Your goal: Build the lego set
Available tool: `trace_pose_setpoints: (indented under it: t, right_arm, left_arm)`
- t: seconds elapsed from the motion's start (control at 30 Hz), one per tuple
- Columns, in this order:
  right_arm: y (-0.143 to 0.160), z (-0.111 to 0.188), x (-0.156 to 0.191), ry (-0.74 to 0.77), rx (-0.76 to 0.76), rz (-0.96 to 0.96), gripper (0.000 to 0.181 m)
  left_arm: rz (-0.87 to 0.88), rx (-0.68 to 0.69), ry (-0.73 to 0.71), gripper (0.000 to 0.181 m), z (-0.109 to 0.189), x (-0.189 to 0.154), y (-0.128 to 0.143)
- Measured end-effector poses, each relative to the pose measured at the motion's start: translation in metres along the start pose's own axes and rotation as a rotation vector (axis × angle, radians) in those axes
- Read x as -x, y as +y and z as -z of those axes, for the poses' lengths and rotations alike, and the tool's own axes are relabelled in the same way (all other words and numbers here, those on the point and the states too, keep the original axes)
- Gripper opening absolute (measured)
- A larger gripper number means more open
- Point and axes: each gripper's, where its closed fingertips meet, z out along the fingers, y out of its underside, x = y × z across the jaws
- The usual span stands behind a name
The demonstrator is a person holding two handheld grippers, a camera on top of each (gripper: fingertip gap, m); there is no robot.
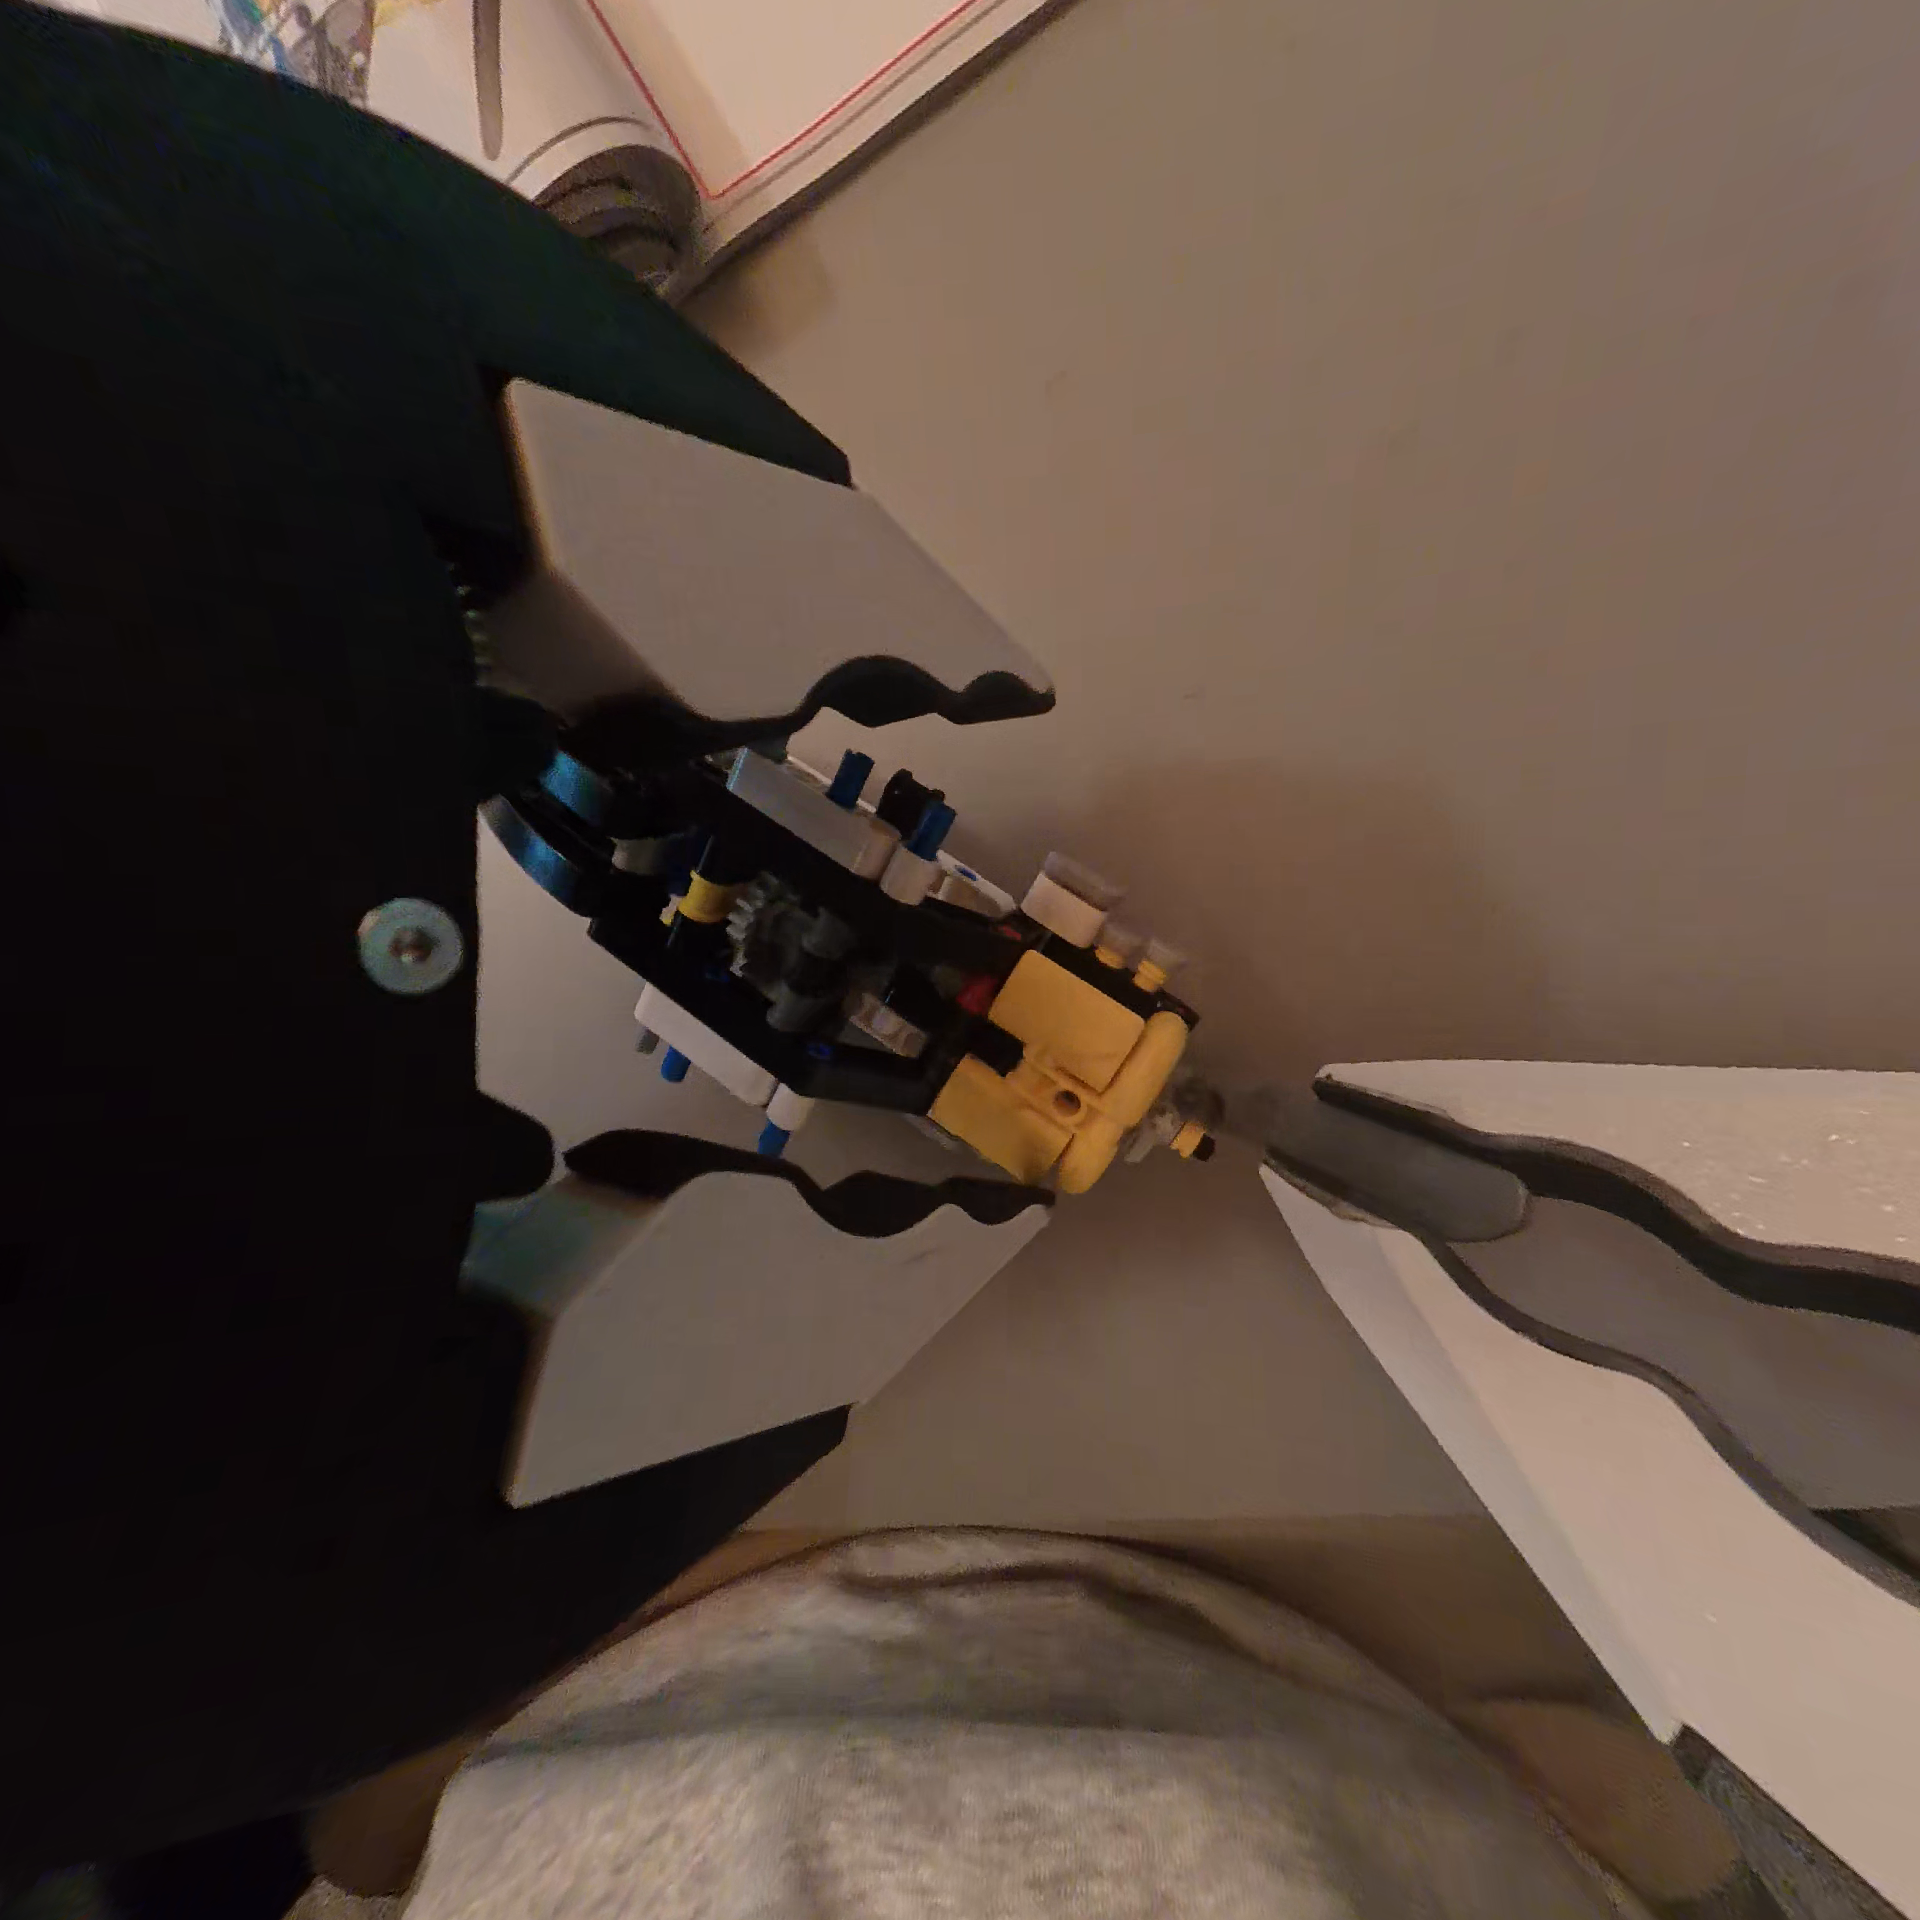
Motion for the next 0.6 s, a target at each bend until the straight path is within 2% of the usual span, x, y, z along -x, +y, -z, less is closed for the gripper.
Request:
trace_pose_setpoints:
  t: [0.3,0.6]
  right_arm:
    - [0.001,0.001,0.001,-0.03,0.072,-0.066,0.009]
    - [0.011,-0.006,-0.005,0.013,0.154,-0.096,0.009]
  left_arm:
    - [-0.013,0.083,0.02,0.088,-0.006,0.001,-0.005]
    - [-0.002,0.085,0.022,0.085,-0.015,-0.002,-0.012]
